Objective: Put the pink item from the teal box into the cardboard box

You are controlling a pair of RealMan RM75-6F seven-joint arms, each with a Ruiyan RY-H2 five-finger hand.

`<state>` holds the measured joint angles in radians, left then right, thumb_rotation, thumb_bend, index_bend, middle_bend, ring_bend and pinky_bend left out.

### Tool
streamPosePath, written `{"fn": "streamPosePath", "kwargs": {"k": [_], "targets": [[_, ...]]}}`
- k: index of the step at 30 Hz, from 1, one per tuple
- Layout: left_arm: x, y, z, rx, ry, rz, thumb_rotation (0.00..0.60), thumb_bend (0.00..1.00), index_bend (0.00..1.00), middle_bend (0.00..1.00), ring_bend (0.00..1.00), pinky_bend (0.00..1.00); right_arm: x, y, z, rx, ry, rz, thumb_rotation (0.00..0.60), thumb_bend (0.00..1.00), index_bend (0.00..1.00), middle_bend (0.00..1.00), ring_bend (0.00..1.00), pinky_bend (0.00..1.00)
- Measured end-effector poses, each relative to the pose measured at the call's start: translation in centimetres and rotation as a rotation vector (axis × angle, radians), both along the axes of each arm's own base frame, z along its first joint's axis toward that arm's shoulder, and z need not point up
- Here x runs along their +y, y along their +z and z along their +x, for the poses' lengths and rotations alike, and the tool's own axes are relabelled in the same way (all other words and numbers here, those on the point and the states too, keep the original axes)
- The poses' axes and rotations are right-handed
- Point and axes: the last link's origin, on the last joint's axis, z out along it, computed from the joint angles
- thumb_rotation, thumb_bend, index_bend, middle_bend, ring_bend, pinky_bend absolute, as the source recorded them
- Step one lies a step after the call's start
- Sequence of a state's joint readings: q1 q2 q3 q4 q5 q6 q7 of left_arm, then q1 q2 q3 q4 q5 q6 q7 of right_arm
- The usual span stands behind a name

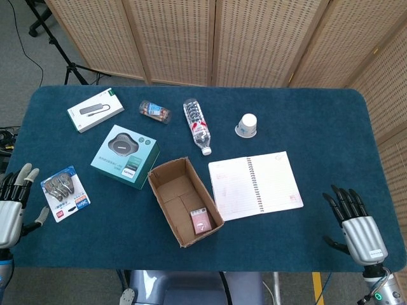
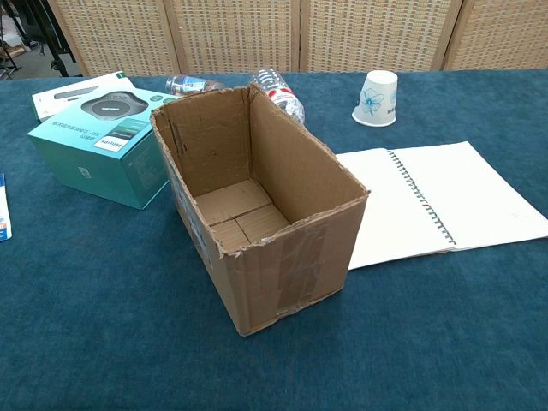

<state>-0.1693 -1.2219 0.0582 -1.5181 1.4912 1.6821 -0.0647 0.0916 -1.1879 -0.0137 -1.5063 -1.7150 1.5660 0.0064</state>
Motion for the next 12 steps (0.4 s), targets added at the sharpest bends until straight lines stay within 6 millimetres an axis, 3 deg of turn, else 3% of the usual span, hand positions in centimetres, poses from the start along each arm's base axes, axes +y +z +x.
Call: {"fn": "streamPosePath", "kwargs": {"k": [12], "targets": [[0.01,-0.19,0.19,-0.021,-0.024,-0.004,0.6,0.33,0.0,0.0,0.0,0.0,0.03,-0.26,0.02,0.011,-0.005,0.003,0.6,0.14,0.08,0.0,0.0,0.0]]}}
